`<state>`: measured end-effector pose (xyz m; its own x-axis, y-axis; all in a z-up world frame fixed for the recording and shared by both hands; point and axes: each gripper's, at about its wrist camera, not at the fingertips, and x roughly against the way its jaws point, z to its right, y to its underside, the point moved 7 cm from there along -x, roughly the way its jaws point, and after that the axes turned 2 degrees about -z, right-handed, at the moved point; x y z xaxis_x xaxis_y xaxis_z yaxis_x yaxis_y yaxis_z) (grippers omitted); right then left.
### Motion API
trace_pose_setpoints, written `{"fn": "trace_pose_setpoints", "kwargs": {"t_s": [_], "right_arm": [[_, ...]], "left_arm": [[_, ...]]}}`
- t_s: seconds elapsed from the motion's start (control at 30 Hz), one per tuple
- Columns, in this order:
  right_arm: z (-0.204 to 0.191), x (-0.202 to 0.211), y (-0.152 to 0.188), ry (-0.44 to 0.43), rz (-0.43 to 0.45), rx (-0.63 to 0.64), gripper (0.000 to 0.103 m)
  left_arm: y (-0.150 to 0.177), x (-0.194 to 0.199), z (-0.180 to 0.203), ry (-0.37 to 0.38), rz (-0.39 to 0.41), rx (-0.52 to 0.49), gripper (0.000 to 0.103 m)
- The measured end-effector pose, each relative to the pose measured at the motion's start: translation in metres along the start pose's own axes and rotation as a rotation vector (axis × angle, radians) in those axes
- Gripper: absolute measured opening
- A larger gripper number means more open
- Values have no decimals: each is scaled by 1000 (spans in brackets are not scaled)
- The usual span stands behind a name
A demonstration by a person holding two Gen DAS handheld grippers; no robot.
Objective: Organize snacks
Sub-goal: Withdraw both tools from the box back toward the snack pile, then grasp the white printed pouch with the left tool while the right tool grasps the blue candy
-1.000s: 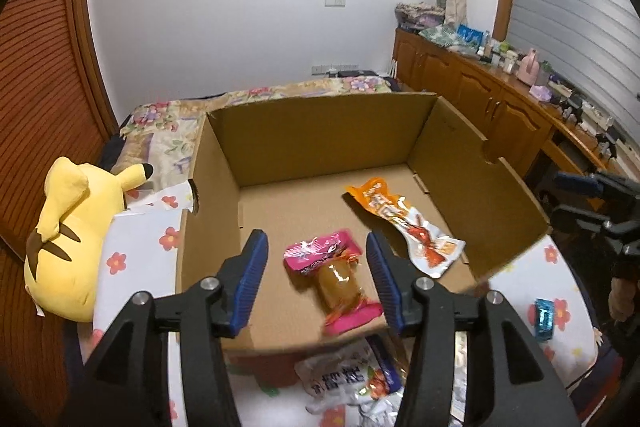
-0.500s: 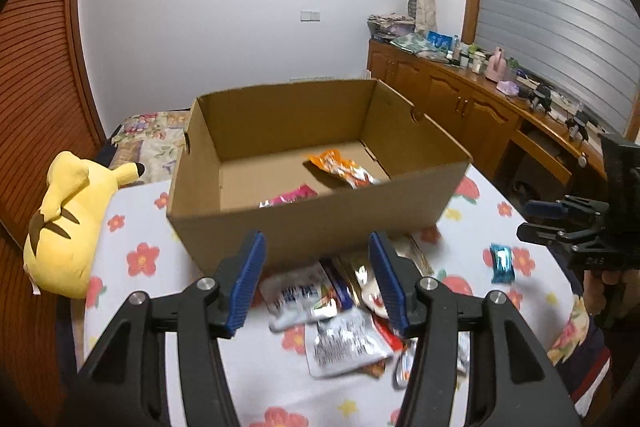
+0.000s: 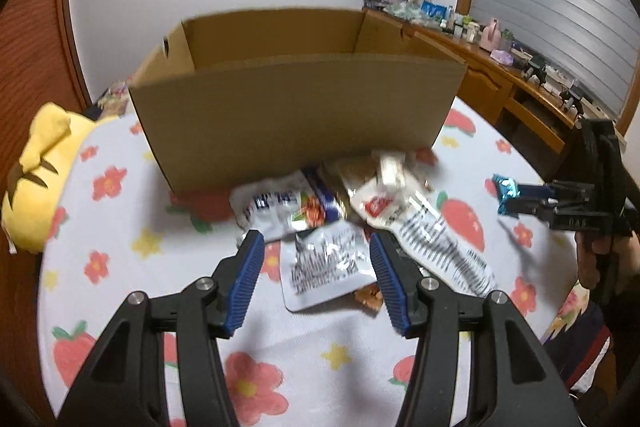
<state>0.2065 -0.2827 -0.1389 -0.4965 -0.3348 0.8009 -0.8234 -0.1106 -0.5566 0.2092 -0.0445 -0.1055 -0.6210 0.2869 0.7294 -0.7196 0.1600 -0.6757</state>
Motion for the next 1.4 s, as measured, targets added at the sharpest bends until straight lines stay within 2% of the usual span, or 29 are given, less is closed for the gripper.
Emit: {"fn": "trace_pose_setpoints", "kwargs": {"t_s": [0.13,0.2,0.3,0.4,0.53,0.67,0.93,1.13,1.4], "right_arm": [[0,-7,-8,30,7,10,57],[-4,-10,-11,42,10,34,41],[-9,-14,-11,71,20,75,32],[-11,-16,-10,101,32,109,31],[-12,-18,-9,114,46,126,31],[-11,-19,-9,115,55,125,31],[-15,-20,-9,129,59,135,31],[-16,-20,-9,128,61,134,31],[-17,-20,-9,132,61,137,31]], "left_arm": [[11,-15,-2,2,-35,20,55],[13,-19,-4,6,-43,32,55],[14,-23,-4,13,-50,45,56],[12,-26,-1,16,-53,45,57],[7,-32,1,16,-52,43,67],[3,-40,4,25,-59,45,68],[11,-61,3,-16,-126,30,68],[19,-51,-1,-11,-118,3,68],[15,-55,9,0,-150,-72,70]]}}
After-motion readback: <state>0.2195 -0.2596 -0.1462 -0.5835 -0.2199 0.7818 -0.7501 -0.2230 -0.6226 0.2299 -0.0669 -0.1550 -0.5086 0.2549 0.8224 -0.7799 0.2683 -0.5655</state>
